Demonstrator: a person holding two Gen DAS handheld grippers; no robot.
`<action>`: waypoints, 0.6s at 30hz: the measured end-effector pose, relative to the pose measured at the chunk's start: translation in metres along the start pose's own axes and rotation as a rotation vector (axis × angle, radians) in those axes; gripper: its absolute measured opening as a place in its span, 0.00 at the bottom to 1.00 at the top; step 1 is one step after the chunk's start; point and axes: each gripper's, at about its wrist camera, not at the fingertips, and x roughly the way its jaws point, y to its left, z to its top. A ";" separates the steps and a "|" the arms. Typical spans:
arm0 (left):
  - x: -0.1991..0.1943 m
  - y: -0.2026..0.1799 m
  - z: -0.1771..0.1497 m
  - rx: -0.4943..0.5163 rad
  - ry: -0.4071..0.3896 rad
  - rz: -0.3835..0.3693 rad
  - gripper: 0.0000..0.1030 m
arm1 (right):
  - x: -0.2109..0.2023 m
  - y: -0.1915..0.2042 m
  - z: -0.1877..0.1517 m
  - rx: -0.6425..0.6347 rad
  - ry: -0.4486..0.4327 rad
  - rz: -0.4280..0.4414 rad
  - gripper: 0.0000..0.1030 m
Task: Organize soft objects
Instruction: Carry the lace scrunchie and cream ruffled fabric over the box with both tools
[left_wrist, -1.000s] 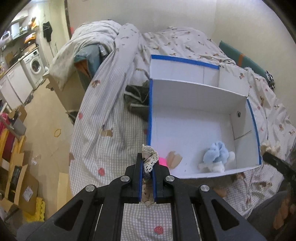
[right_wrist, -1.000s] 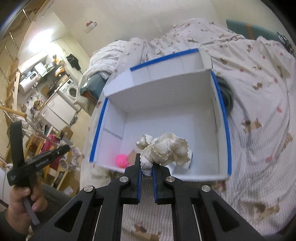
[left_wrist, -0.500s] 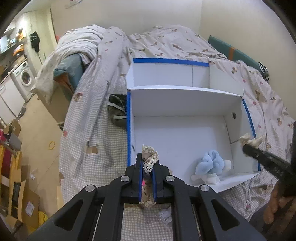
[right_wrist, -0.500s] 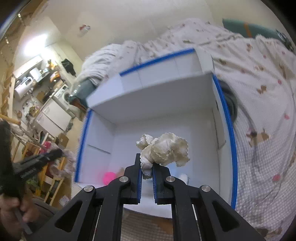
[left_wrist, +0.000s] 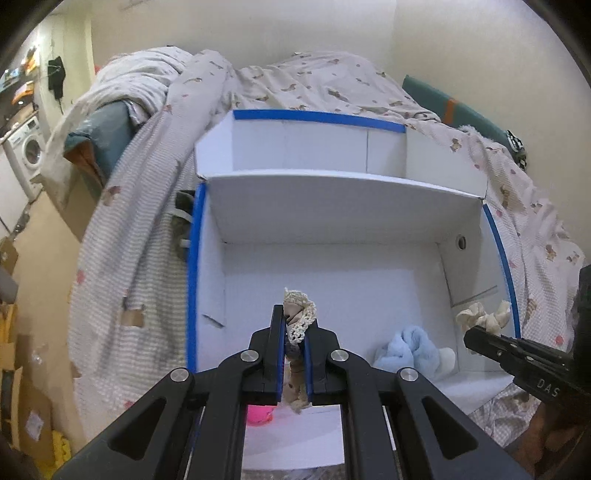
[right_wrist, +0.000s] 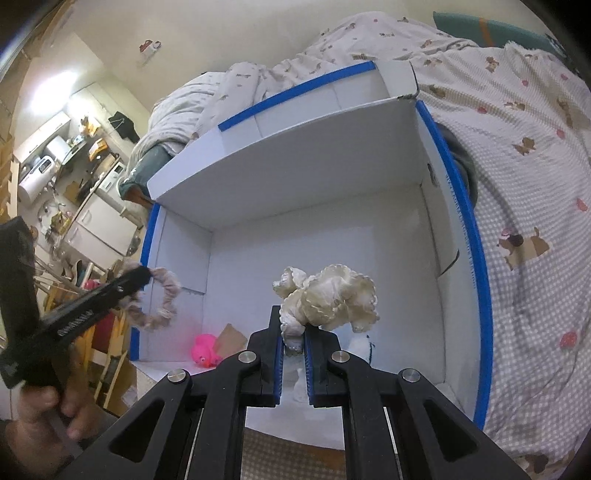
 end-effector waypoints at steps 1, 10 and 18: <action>0.003 0.000 -0.001 -0.003 0.003 -0.009 0.08 | 0.002 0.000 0.000 0.002 0.003 0.001 0.11; 0.030 -0.003 -0.012 -0.008 0.089 -0.031 0.08 | 0.024 0.002 0.000 -0.002 0.075 -0.009 0.11; 0.034 -0.017 -0.020 0.011 0.120 -0.081 0.08 | 0.033 0.033 -0.010 -0.172 0.086 -0.063 0.11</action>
